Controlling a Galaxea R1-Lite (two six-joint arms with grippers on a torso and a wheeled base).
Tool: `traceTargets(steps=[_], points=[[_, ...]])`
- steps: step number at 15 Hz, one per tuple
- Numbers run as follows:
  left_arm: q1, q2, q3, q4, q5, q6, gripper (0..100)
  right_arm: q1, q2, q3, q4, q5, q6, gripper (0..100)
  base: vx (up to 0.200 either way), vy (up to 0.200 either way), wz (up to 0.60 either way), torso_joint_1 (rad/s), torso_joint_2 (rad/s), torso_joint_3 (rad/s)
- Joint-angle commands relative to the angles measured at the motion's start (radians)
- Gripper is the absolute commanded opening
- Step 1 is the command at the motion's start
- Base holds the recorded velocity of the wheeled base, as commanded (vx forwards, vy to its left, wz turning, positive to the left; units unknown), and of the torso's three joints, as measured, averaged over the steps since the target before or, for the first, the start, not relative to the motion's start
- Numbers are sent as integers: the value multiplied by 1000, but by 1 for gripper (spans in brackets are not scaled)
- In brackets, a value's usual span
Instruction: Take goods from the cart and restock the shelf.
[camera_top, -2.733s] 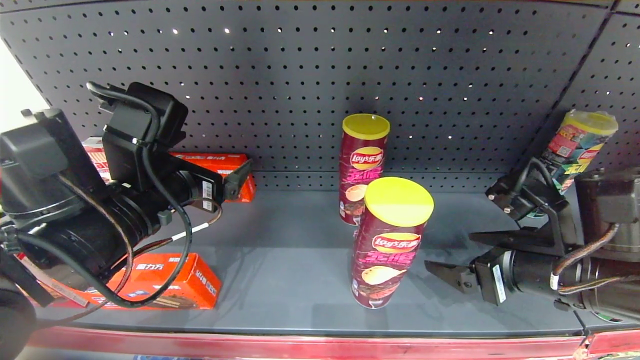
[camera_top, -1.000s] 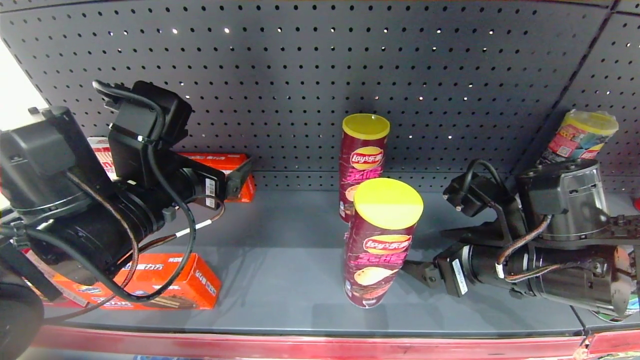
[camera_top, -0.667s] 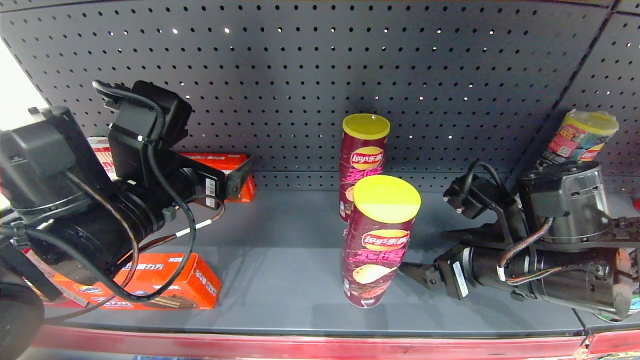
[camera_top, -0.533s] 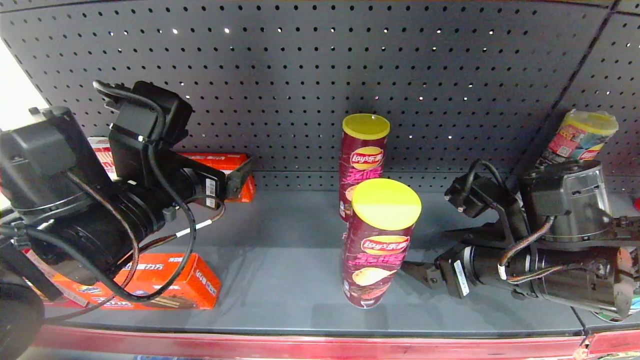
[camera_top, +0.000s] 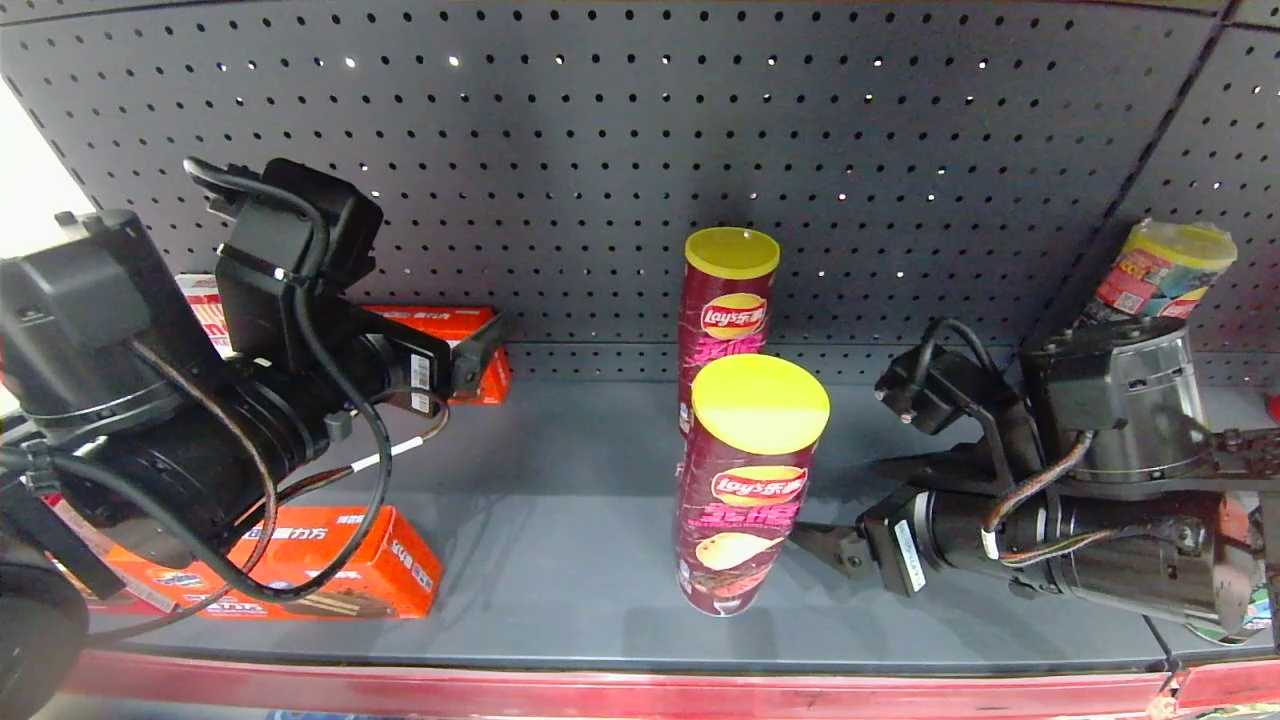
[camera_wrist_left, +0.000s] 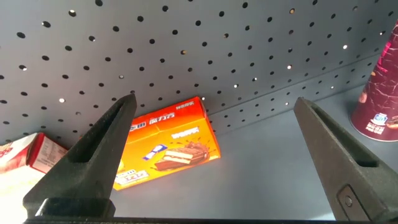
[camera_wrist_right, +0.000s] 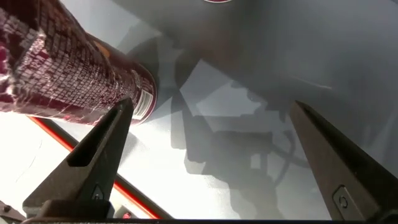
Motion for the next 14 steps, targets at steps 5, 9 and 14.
traceTargets(steps=[5, 9, 14], points=[[-4, -83, 47, 20, 2, -1, 100, -34, -146, 47, -2, -3, 1, 100, 0, 0, 0, 0, 0, 0], [-26, -373, 75, 161, 5, -1, 100, -31, -412, 155, -3, 0, 0, 100, 0, 0, 0, 0, 0, 0], [-56, -764, 308, 250, 8, 54, 100, -8, -724, 359, 1, -3, -19, 100, 0, 0, 0, 0, 0, 0]])
